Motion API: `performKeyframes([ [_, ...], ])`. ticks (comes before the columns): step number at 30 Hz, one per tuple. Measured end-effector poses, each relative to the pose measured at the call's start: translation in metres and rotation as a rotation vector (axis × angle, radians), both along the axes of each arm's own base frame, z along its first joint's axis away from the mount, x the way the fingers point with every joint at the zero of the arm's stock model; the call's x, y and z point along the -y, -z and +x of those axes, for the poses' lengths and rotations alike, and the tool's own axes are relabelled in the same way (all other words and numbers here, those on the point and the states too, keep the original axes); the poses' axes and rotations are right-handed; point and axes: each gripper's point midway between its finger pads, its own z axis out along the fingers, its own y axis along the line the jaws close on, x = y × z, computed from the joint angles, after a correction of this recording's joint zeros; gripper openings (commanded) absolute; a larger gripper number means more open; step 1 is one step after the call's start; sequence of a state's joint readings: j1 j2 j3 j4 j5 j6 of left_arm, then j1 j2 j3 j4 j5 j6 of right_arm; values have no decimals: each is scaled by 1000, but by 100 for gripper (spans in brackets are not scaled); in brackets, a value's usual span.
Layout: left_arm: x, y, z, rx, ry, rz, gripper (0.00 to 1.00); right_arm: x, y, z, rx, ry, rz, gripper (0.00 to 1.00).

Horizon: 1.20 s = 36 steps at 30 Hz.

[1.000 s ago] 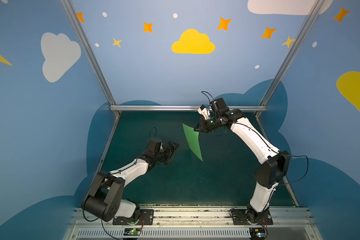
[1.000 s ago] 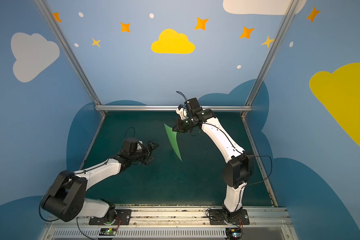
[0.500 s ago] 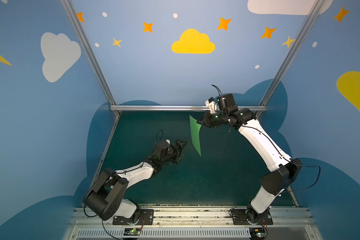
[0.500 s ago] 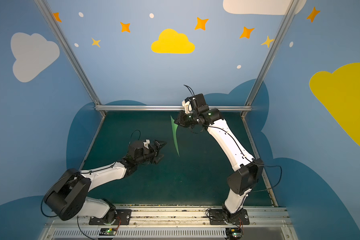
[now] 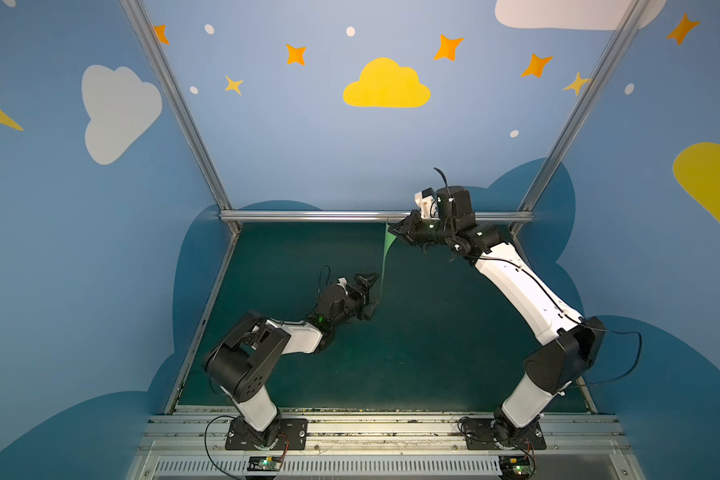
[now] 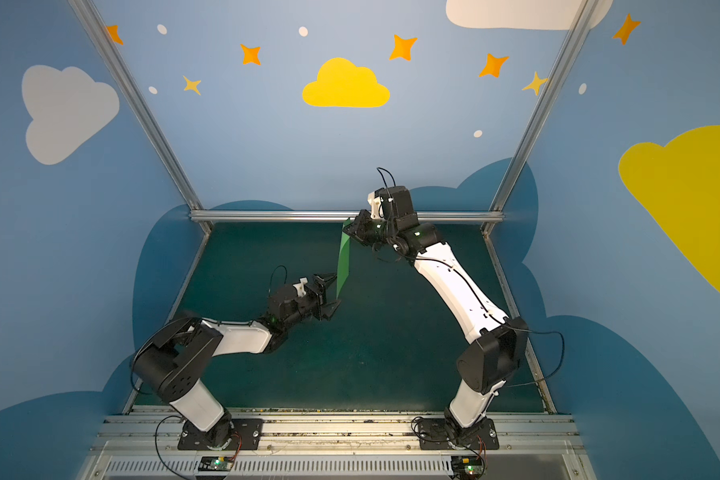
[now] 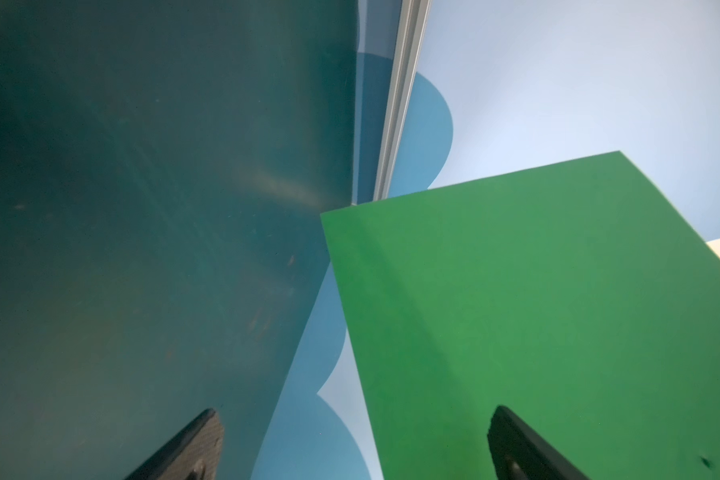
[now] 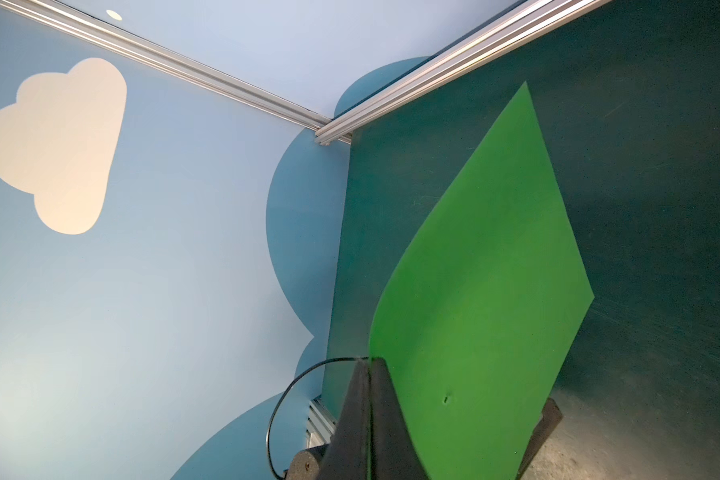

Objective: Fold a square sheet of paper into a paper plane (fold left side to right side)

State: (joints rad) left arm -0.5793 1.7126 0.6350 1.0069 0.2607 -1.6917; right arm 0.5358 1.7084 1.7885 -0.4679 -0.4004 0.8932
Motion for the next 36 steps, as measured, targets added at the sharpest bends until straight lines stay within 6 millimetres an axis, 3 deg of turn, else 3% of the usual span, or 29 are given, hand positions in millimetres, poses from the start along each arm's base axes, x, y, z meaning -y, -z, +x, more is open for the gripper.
performKeyframes([
  [9, 18, -20, 32, 52, -51, -192, 100, 4, 4, 2, 2, 22, 35, 0],
  [13, 18, -25, 36, 64, -63, -232, 97, 23, 13, 1, -9, 57, 36, 0],
  [20, 17, -30, 37, 77, -71, -248, 80, 61, 26, 6, -23, 137, 35, 0],
  [27, 16, -30, 38, 84, -77, -241, 52, 77, 31, 7, -23, 166, 37, 0],
  [34, 15, -27, 38, 87, -77, -224, 4, 86, 42, -1, -35, 169, 38, 0],
  [36, 15, -25, 38, 83, -73, -211, 4, 90, 49, -7, -39, 167, 34, 0],
])
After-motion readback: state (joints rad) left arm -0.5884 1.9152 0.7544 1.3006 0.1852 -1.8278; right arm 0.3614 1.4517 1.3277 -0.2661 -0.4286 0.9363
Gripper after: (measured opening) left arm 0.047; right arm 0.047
